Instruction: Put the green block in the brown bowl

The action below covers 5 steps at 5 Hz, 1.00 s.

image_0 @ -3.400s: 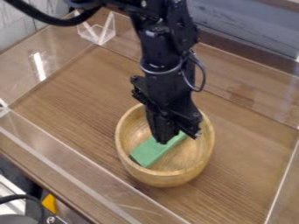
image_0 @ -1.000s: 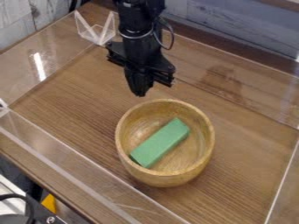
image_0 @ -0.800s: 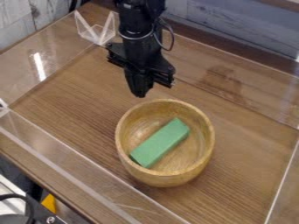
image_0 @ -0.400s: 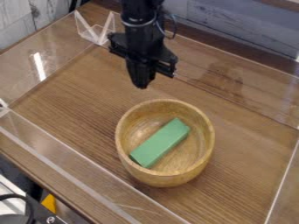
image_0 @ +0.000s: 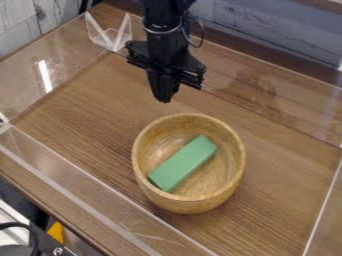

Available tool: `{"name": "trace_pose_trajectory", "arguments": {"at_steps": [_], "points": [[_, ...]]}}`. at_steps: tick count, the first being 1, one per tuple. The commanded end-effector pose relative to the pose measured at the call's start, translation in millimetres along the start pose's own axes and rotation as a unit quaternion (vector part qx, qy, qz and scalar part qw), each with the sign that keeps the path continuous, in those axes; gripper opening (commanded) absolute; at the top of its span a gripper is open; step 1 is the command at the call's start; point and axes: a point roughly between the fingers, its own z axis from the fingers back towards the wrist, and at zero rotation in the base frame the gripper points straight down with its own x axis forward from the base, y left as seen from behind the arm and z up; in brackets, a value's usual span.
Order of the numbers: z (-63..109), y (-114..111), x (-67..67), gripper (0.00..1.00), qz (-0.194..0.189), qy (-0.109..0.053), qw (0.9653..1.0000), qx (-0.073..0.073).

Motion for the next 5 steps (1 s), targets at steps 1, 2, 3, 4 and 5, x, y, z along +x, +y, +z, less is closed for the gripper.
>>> {"name": "trace_pose_trajectory", "arguments": {"at_steps": [1, 2, 3, 4, 5], "points": [[5.1, 5.2, 9.3, 0.00, 0.001, -0.022, 0.9997, 0.005], [-1.4, 9.6, 6.7, 0.00, 0.003, -0.017, 0.9998, 0.007], [-6.6, 13.5, 4.2, 0.00, 0.006, -0.013, 0.9999, 0.009], [-2.3, 9.3, 10.6, 0.00, 0.002, -0.014, 0.9999, 0.007], [4.7, 3.9, 17.3, 0.00, 0.000, -0.015, 0.9999, 0.004]]}}
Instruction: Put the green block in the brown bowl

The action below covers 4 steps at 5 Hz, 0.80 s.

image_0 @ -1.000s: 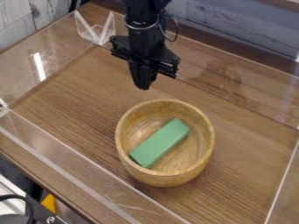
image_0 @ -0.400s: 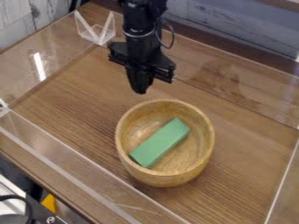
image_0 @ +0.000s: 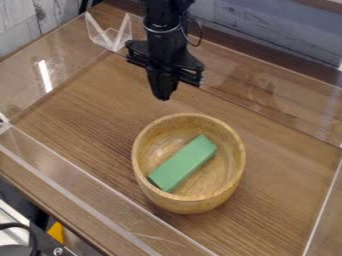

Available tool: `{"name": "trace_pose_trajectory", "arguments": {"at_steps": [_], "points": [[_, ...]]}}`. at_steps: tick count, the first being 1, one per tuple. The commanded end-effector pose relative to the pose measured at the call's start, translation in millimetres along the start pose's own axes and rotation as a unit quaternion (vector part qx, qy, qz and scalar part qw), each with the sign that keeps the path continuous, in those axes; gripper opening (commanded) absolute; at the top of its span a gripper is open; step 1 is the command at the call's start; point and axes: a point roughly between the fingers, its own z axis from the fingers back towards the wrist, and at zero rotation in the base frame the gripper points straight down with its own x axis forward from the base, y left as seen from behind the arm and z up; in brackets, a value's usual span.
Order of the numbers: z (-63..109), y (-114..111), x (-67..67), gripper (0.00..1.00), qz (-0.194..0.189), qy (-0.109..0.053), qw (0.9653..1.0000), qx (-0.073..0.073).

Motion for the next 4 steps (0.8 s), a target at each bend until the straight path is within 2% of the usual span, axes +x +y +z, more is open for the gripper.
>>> {"name": "trace_pose_trajectory", "arguments": {"at_steps": [1, 2, 3, 4], "points": [[12.2, 8.1, 13.5, 1.00, 0.045, -0.020, 0.9988, 0.007], [24.3, 8.9, 13.1, 1.00, 0.070, -0.020, 0.9973, 0.009], [39.9, 10.7, 13.0, 1.00, 0.091, -0.028, 0.9954, 0.010], [47.7, 24.5, 14.6, 1.00, 0.110, -0.035, 0.9933, 0.008]]}}
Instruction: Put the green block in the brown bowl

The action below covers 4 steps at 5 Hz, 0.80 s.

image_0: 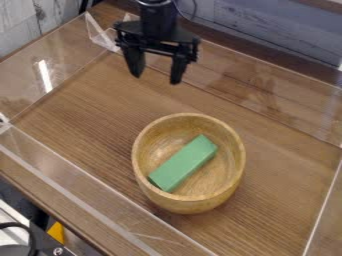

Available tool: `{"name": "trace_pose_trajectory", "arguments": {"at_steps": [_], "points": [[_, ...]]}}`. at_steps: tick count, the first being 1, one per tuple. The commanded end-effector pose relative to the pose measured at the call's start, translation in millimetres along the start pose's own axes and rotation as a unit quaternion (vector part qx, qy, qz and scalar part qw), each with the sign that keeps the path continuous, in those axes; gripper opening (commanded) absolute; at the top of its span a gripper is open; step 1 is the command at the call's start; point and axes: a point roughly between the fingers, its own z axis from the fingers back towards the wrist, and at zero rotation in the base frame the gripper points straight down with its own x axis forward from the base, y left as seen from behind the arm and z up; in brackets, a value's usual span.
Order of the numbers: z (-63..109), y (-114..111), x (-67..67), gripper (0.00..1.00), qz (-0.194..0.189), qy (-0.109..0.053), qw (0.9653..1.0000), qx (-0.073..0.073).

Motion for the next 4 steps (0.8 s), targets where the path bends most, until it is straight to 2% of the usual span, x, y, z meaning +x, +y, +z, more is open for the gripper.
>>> {"name": "trace_pose_trajectory", "arguments": {"at_steps": [1, 3, 4], "points": [[23.6, 11.8, 12.3, 1.00, 0.007, -0.041, 0.9991, -0.007], [40.3, 23.8, 10.9, 1.00, -0.035, -0.044, 0.9982, -0.018], [38.2, 32.5, 8.7, 1.00, -0.045, -0.048, 0.9976, -0.024]]}}
